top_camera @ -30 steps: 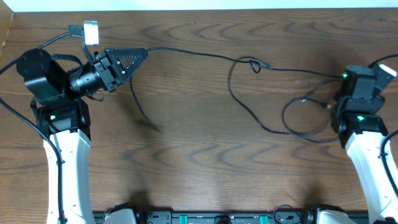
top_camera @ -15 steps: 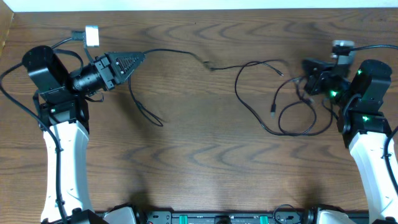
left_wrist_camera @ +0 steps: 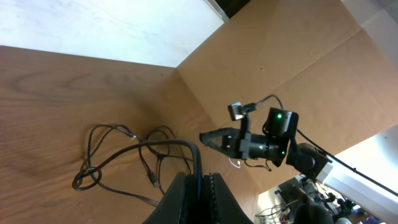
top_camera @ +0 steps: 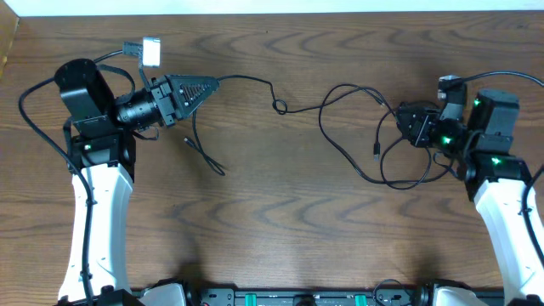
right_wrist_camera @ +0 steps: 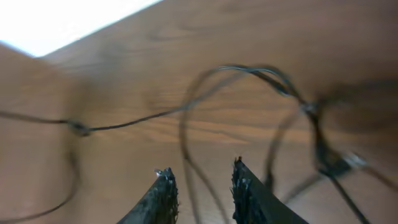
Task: Untangle cables
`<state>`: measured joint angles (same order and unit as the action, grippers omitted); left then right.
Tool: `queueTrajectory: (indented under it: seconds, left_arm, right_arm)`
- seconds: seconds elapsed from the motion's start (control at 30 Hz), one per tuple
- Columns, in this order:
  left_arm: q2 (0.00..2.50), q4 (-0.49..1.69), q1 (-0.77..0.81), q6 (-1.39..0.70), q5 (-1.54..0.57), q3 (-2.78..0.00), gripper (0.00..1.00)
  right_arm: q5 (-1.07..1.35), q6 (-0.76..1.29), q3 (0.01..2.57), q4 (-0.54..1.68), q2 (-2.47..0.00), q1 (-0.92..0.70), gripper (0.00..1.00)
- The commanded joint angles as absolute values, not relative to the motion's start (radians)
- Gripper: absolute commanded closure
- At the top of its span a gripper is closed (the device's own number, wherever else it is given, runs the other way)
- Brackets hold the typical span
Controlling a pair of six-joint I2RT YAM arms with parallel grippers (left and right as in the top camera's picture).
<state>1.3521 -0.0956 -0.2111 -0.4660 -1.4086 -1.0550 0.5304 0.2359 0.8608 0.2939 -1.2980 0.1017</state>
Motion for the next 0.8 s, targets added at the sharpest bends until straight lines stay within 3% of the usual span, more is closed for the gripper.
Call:
queueTrajectory:
  seconds: [0.0,0.27,0.43,0.53,0.63,0.77]
  left_arm:
    - [1.35,-0.097,-0.21,-0.446,-1.422,-1.047,0.92]
    - [1.329,-0.094,-0.21,-0.468,-1.424,-1.047,0.92]
    - [1.329,-0.019,-0.21,-0.469,-1.435,-1.047,0.92]
    - [1.329,0.0,-0.207,-0.469,-1.495,-1.047,0.92]
    - [1.32,0.0,-0.197,-0.499,-1.542,-1.047,0.92]
    - [1.293,-0.001,-0.188,-0.503,-1.554,-1.047,0.92]
  right_arm:
    - [0.392,0.292,0.869,0.308,-1.354,0.07,0.69]
    - [0.414,0.323,0.869,0.314,-1.509,-0.02,0.58]
    - [0.534,0.407,0.869,0.182,-1.581,-0.107,0.49]
    - [0.533,0.517,0.869,0.11,-1.615,-0.155,0.43]
    - [0.525,0.646,0.869,0.048,-1.657,-0.205,0.31]
    - [0.543,0.93,0.869,-0.02,-1.706,-0.247,0.26]
